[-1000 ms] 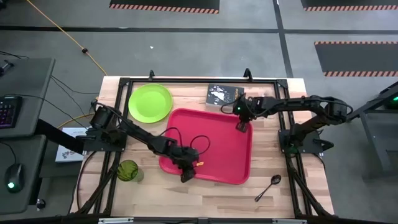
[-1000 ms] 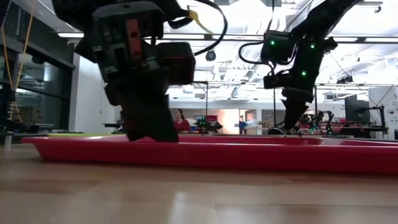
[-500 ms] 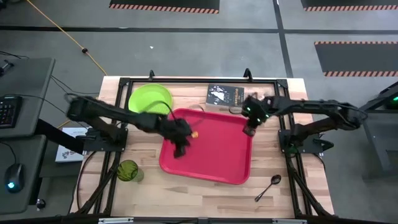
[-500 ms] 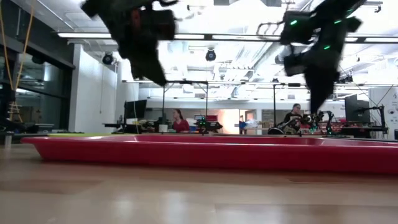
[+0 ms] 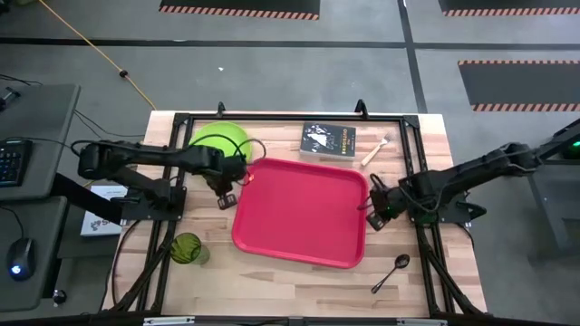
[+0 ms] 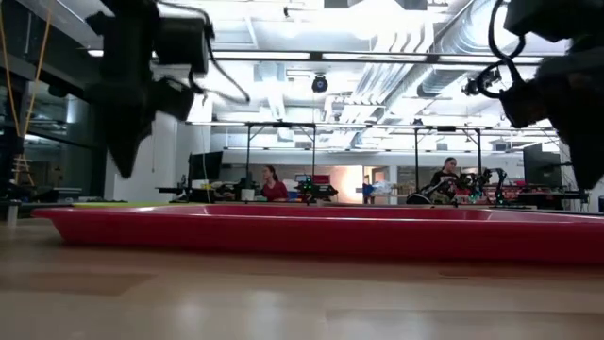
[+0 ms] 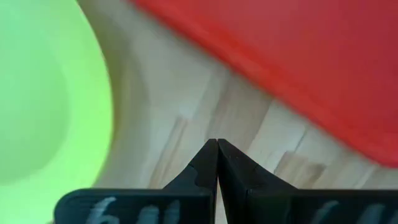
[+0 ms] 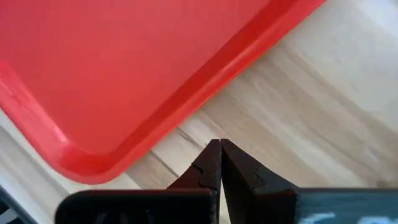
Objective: Pick and place plate/cup/fork/spoon on tray
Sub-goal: Adjust the red serving tray
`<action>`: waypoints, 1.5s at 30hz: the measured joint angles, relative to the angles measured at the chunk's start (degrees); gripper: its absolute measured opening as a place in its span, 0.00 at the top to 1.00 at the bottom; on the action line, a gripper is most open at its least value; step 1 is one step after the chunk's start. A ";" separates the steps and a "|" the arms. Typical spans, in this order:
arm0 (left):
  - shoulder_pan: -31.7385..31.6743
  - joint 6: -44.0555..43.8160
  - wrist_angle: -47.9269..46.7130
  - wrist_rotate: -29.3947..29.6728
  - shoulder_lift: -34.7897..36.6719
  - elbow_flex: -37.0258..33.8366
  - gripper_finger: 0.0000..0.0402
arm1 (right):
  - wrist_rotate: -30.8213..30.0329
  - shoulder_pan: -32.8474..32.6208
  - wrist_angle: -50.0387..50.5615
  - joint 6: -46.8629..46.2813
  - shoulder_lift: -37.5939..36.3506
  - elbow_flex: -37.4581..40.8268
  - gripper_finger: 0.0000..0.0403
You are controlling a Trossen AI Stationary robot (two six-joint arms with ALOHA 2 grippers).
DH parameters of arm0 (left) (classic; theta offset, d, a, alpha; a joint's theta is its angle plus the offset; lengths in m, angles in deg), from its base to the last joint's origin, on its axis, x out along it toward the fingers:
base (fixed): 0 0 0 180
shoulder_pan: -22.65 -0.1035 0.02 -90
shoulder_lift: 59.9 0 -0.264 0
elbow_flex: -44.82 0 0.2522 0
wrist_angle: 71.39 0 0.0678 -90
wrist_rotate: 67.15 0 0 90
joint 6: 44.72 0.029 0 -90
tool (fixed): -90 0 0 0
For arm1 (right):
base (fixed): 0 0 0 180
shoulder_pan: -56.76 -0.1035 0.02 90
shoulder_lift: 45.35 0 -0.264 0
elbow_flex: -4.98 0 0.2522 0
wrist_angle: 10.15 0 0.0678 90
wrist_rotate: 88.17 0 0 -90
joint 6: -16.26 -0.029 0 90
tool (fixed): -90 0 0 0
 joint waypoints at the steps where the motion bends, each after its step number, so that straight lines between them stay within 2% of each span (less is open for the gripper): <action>1: 0.03 0.07 0.62 -0.49 -0.72 -0.53 1.00 | -0.75 -0.97 -0.41 -1.03 0.98 0.00 1.00; 9: 1.52 3.55 5.20 -2.88 -8.00 -1.90 1.00 | -1.98 -3.03 -6.12 -2.31 10.57 0.02 1.00; 14: 2.96 4.04 8.73 -3.99 -11.43 -1.93 1.00 | -2.29 -3.00 -8.97 -2.19 13.72 0.02 1.00; 20: 5.60 0.56 13.15 -8.50 -13.96 -1.79 1.00 | -5.44 -2.85 -8.46 -2.22 15.12 0.02 1.00; 34: 14.21 -9.90 15.66 -12.50 -14.04 -1.91 1.00 | -8.45 1.97 -7.32 2.82 15.03 0.02 1.00; 40: 15.94 -10.53 14.71 -11.78 -13.98 -1.87 1.00 | -7.93 2.54 -7.04 3.87 14.87 -0.01 1.00; 45: 13.92 -7.16 4.74 -11.25 -13.96 -0.24 1.00 | -7.09 2.54 -0.14 6.25 13.71 -1.64 1.00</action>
